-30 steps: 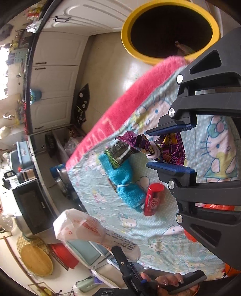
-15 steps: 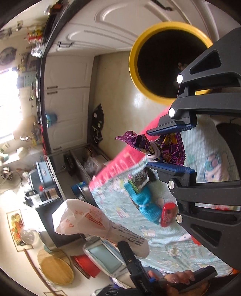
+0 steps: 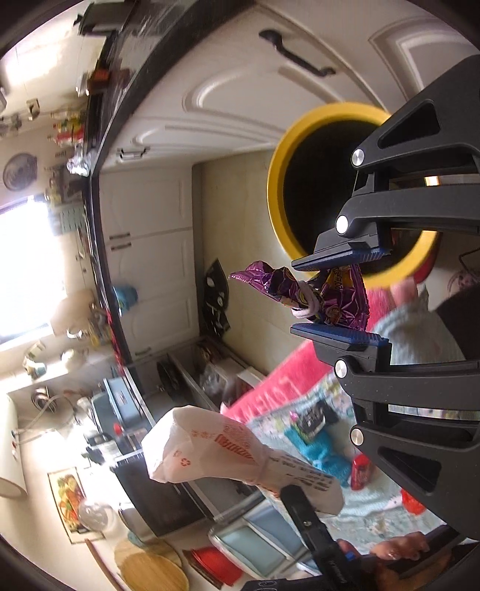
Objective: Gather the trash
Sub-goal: 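Carry the purple wrapper and white bag over the yellow bin, then open both grippers over the bin to drop the wrapper and bag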
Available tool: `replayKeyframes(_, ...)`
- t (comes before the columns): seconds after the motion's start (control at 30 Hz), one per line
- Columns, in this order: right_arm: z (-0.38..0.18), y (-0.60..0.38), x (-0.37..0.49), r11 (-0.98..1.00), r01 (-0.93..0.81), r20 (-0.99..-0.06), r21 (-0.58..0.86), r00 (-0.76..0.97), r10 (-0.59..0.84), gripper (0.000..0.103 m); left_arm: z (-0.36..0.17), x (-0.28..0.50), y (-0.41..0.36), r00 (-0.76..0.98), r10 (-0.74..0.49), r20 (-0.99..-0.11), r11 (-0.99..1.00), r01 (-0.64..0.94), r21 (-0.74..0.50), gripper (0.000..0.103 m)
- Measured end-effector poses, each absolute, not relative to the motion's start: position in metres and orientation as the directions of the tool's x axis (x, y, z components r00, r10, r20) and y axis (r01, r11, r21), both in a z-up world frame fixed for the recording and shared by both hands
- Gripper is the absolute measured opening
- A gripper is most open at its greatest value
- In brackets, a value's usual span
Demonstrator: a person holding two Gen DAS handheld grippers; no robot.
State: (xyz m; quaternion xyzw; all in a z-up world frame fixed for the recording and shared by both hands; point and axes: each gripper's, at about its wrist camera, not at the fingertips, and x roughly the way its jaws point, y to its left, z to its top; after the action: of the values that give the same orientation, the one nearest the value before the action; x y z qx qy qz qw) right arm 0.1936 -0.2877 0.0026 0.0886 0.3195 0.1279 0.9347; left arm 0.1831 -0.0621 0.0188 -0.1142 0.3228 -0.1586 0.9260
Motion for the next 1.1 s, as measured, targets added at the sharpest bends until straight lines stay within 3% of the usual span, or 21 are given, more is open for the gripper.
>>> replayKeyframes(0.37, -0.009, -0.337, 0.192, 0.976, -0.05, -0.564, 0.213, 0.809, 0.165, 0.028, -0.008, 0.199, -0.128, 0.668, -0.44, -0.6, 0.898, 0.316, -0.307, 0.035)
replayKeyframes(0.77, -0.038, -0.37, 0.198, 0.978, 0.035, -0.605, 0.207, 0.79, 0.1, 0.028, -0.054, 0.217, -0.181, 0.61, -0.396, -0.686, 0.914, 0.336, -0.228, 0.036)
replayKeyframes(1.1, -0.064, -0.374, 0.219, 0.979, 0.052, -0.661, 0.197, 0.744, 0.094, 0.03, -0.093, 0.229, -0.191, 0.55, -0.392, -0.737, 0.915, 0.317, -0.25, 0.042)
